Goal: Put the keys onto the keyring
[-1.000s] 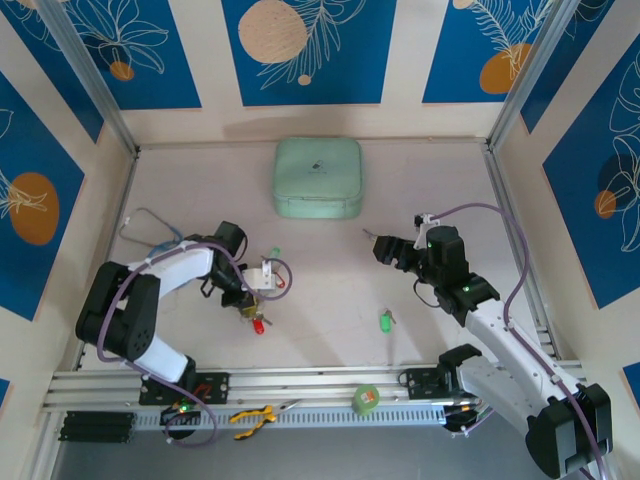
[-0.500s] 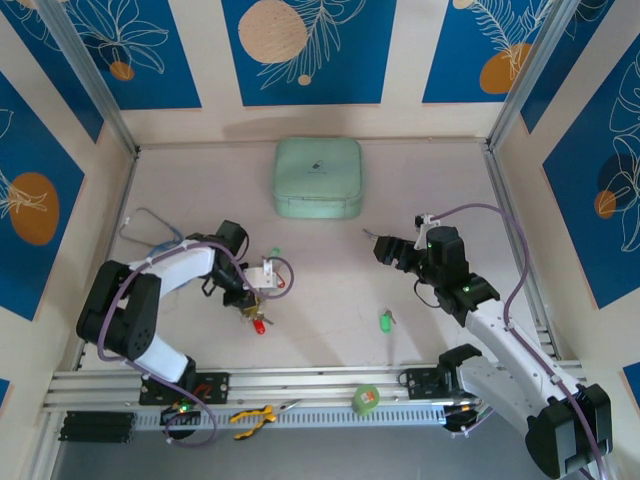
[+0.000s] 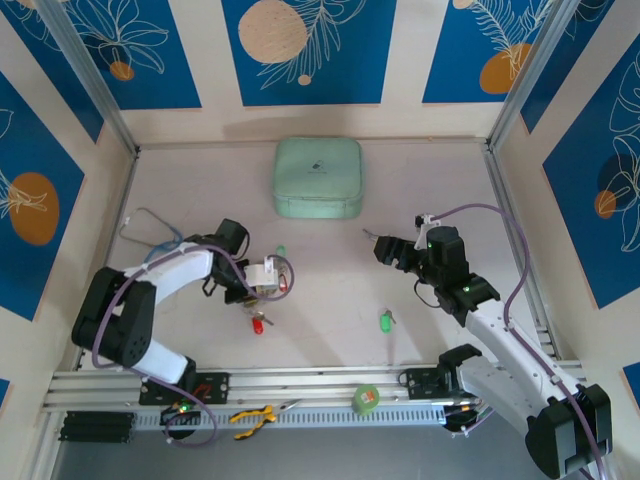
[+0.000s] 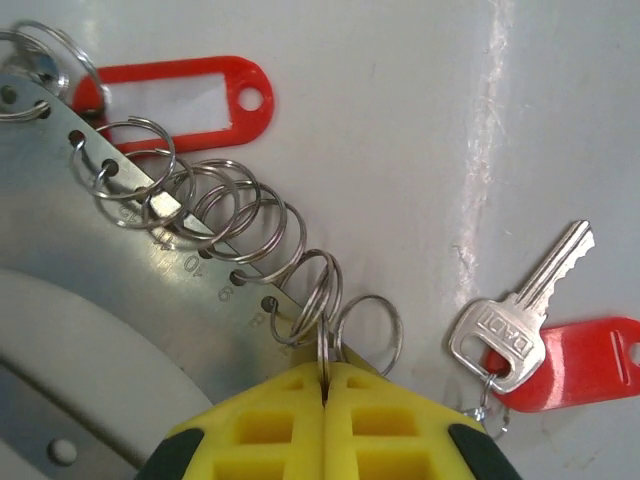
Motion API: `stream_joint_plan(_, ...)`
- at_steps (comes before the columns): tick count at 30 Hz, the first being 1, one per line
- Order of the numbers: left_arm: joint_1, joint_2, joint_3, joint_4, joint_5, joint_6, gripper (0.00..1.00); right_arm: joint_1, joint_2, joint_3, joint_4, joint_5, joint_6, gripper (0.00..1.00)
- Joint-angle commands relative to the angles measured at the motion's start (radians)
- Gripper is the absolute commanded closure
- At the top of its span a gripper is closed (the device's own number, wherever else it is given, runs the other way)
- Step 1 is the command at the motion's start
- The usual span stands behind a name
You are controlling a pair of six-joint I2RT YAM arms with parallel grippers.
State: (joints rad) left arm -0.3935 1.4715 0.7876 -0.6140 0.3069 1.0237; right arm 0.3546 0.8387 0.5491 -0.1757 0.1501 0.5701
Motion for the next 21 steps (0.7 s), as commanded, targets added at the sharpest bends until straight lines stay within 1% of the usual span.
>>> stream_joint_plan(1, -0.017, -0.094, -0.064, 0.068, -0.005, 0.044, 1.0, -0.005, -0.014, -0.009, -0.01, 0.003, 0.004, 0.13)
stream_joint_plan(6, -0.022, -0.216, -0.144, 0.162, -0.004, 0.065, 1.0, 0.003, 0.005, -0.002, -0.007, -0.004, -0.012, 0.14)
stream_joint_plan(11, -0.024, -0.285, -0.187, 0.194, -0.001, 0.07, 1.0, 0.017, 0.029, 0.007, -0.012, -0.006, -0.03, 0.14)
stream_joint_plan(15, -0.024, -0.272, -0.175, 0.179, 0.028, 0.005, 1.0, 0.037, 0.054, 0.019, -0.011, -0.016, -0.044, 0.15)
stream_joint_plan(21, -0.024, -0.2, -0.11, 0.14, 0.122, -0.136, 1.0, 0.083, 0.095, 0.043, -0.007, -0.045, -0.064, 0.16)
